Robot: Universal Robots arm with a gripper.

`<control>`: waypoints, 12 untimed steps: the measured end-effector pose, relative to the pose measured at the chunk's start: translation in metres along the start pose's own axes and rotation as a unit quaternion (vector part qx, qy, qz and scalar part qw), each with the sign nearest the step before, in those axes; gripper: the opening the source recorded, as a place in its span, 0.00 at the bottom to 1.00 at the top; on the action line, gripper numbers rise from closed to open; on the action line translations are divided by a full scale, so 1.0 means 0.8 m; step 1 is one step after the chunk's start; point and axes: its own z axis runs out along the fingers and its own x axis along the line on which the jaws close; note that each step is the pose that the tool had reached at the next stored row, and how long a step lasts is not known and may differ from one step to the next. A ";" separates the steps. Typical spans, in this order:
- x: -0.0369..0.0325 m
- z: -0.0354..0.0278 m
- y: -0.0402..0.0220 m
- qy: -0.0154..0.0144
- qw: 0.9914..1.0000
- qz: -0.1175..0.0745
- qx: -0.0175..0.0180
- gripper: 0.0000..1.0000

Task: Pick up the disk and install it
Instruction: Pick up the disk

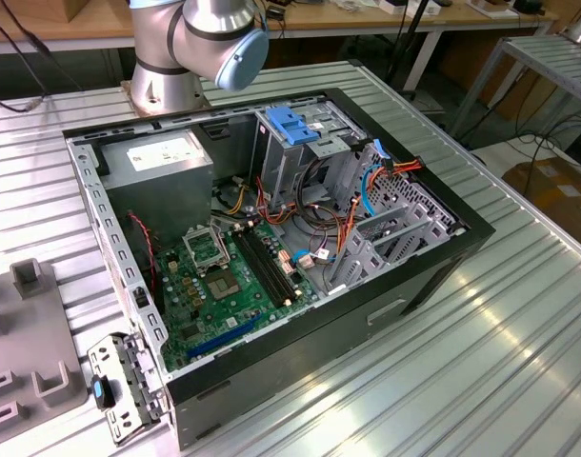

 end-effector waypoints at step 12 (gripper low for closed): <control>-0.0009 -0.0230 -0.0006 0.000 1.000 0.000 0.000 0.37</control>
